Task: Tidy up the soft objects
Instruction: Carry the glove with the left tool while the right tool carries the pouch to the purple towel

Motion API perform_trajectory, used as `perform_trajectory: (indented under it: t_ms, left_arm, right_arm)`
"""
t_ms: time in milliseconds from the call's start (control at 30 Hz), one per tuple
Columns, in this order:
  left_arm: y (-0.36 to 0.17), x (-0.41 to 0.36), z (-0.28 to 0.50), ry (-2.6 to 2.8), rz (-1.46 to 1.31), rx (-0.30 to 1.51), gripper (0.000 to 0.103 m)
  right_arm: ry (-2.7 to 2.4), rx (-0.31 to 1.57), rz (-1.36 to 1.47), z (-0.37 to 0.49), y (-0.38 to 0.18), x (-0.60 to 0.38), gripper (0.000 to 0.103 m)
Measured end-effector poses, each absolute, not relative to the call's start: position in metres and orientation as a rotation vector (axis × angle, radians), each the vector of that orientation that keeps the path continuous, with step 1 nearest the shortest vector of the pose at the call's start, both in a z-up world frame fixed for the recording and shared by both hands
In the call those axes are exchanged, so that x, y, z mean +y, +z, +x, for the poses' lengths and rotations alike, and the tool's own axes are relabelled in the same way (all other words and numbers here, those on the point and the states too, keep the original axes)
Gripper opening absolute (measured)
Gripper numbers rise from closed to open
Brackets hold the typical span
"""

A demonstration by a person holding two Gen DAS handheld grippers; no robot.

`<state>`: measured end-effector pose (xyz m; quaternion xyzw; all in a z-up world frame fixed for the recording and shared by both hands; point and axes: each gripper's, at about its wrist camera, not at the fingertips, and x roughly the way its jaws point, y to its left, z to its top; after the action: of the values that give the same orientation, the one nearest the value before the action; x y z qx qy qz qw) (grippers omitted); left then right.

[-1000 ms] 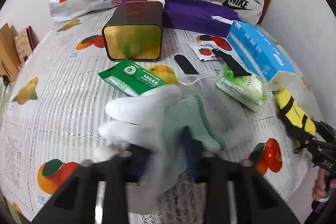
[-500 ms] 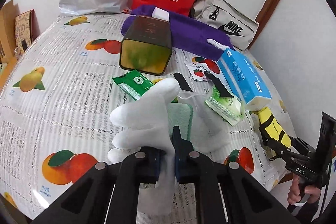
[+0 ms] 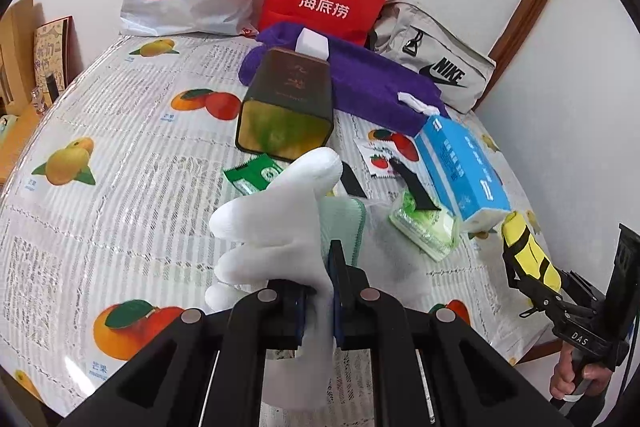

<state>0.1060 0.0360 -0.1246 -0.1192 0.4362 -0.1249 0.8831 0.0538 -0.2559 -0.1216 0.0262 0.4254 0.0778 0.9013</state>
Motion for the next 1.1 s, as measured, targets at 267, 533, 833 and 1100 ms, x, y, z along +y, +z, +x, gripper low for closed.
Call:
perform_trajectory:
  t_ms: [267, 533, 833, 1100]
  left_arm:
    - [-0.106, 0.040, 0.117, -0.248, -0.243, 0.896, 0.010]
    - [-0.083, 0.042, 0.141, -0.255, -0.259, 0.896, 0.010]
    - [-0.059, 0.035, 0.183, -0.260, -0.233, 0.883, 0.010]
    - [-0.053, 0.023, 0.238, -0.264, -0.227, 0.895, 0.010]
  right_arm:
    - [0.210, 0.828, 0.066, 0.066, -0.091, -0.251, 0.068]
    - [0.187, 0.827, 0.048, 0.099, -0.068, -0.252, 0.068]
    - [0.195, 0.795, 0.029, 0.144, -0.043, -0.256, 0.068]
    - [0.200, 0.802, 0.017, 0.200, -0.040, -0.262, 0.068]
